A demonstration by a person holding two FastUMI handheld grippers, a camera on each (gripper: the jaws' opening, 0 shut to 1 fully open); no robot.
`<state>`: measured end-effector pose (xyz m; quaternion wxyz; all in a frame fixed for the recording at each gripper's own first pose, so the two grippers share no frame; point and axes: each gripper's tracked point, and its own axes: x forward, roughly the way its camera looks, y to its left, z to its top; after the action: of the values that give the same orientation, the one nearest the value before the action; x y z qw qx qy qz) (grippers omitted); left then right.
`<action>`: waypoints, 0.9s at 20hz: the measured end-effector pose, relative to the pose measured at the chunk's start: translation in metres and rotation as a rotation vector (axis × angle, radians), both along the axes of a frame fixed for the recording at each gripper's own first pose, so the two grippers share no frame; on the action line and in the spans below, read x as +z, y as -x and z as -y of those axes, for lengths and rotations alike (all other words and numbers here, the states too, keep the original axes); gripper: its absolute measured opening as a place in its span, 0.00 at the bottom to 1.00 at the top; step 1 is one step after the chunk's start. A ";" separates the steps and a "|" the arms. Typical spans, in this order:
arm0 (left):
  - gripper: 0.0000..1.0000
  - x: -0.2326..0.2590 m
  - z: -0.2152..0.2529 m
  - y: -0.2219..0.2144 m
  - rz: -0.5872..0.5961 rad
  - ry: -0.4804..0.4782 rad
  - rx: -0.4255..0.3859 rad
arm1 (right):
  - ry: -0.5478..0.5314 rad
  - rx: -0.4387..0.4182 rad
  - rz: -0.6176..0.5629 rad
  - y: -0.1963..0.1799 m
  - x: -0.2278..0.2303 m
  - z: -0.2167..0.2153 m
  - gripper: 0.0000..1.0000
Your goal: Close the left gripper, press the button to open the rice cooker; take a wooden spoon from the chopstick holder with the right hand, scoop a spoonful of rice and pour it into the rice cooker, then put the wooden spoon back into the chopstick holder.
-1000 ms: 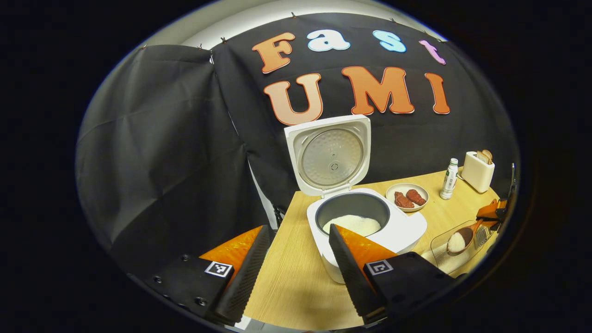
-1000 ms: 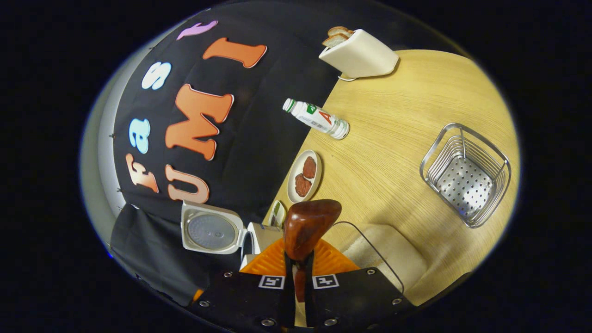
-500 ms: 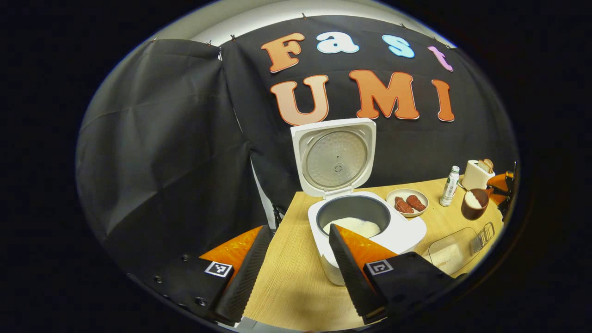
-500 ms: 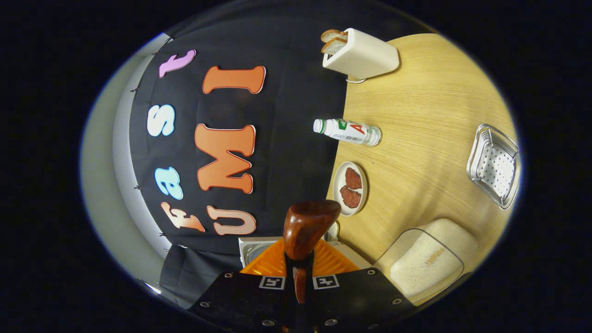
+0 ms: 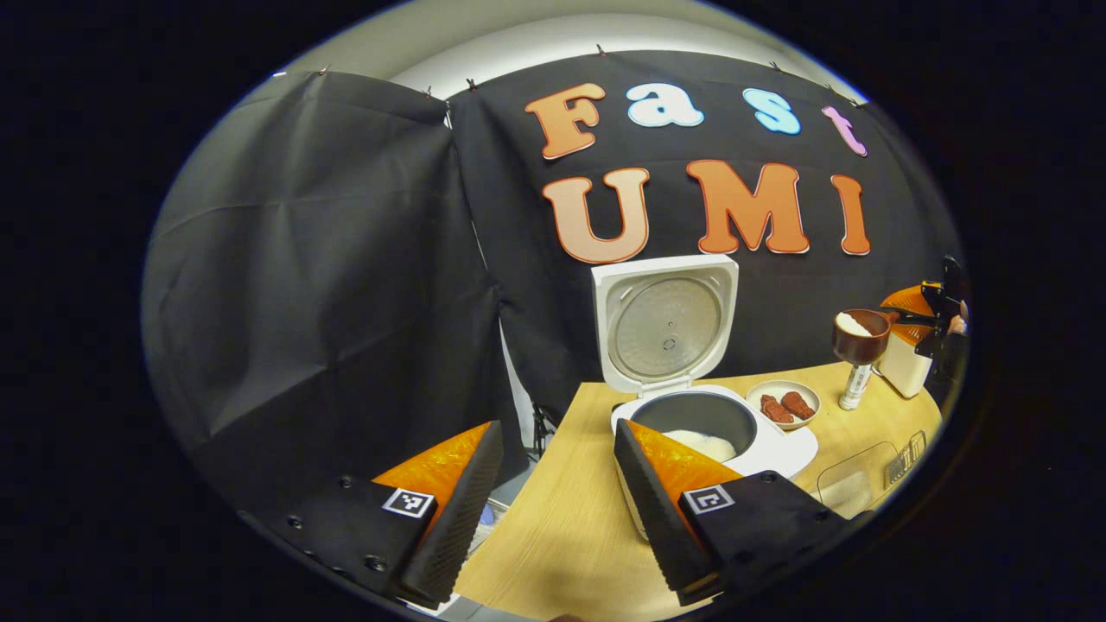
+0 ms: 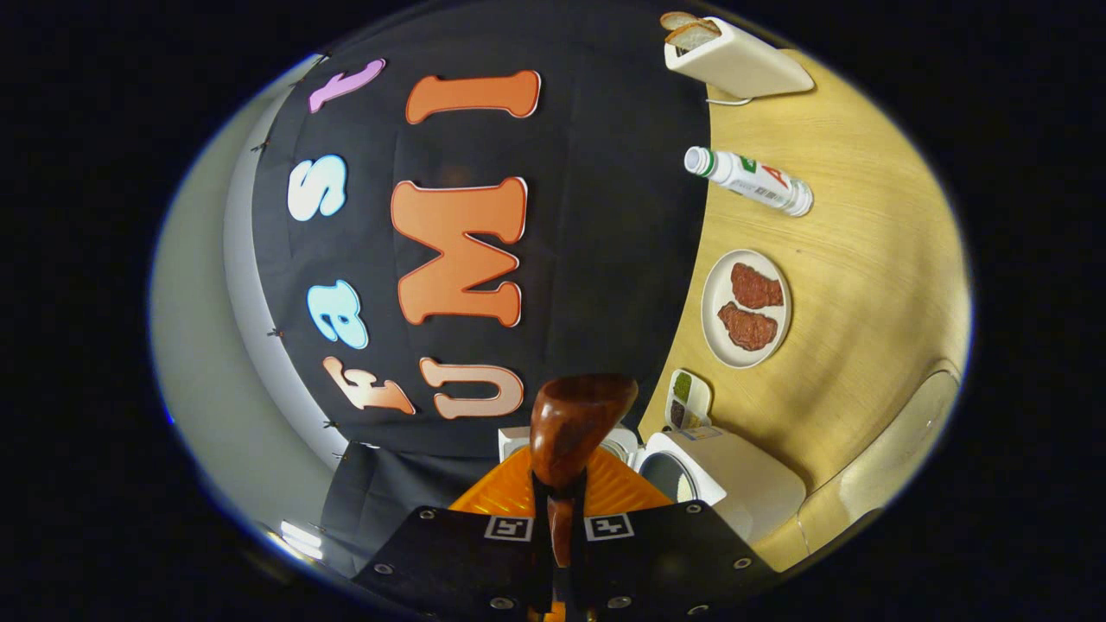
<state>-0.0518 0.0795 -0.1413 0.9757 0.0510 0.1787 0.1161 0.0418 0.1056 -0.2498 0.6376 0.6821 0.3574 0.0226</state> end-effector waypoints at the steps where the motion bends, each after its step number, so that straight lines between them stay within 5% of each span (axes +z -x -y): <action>1: 0.89 0.005 -0.005 0.002 0.022 0.004 0.015 | 0.005 0.018 -0.001 -0.006 0.003 -0.012 0.07; 10: 0.89 0.047 -0.042 0.032 0.175 -0.034 0.125 | 0.083 0.168 0.009 -0.051 -0.013 -0.107 0.08; 18: 0.93 0.042 -0.069 0.063 0.158 -0.034 0.223 | 0.487 0.347 0.136 -0.065 -0.043 -0.145 0.07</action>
<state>-0.1146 0.1482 -0.0997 0.9668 0.0381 0.1040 0.2305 0.1069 0.2508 -0.2927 0.7913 0.4350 0.4201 0.0904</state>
